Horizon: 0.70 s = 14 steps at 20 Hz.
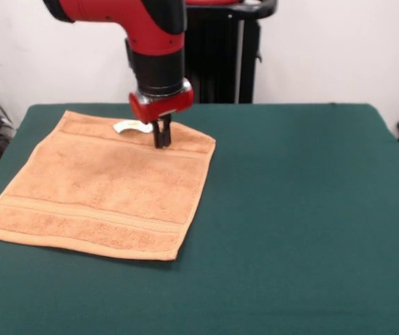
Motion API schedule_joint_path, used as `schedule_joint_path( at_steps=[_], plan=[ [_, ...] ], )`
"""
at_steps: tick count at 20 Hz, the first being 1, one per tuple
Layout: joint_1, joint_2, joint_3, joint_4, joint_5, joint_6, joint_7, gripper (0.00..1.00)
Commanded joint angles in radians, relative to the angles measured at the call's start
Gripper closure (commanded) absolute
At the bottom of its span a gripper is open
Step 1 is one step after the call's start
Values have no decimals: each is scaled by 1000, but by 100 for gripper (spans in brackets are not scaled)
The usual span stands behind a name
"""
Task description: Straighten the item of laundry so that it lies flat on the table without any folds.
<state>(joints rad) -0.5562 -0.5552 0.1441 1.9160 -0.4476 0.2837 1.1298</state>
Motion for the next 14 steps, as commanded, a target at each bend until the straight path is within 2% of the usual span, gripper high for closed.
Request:
schedule_joint_path(
  at_steps=[1, 14],
  plan=[
    [56, 94, 62, 46, 29, -90, 218, 100],
    [108, 149, 27, 6, 98, 4, 239, 100]
  ],
)
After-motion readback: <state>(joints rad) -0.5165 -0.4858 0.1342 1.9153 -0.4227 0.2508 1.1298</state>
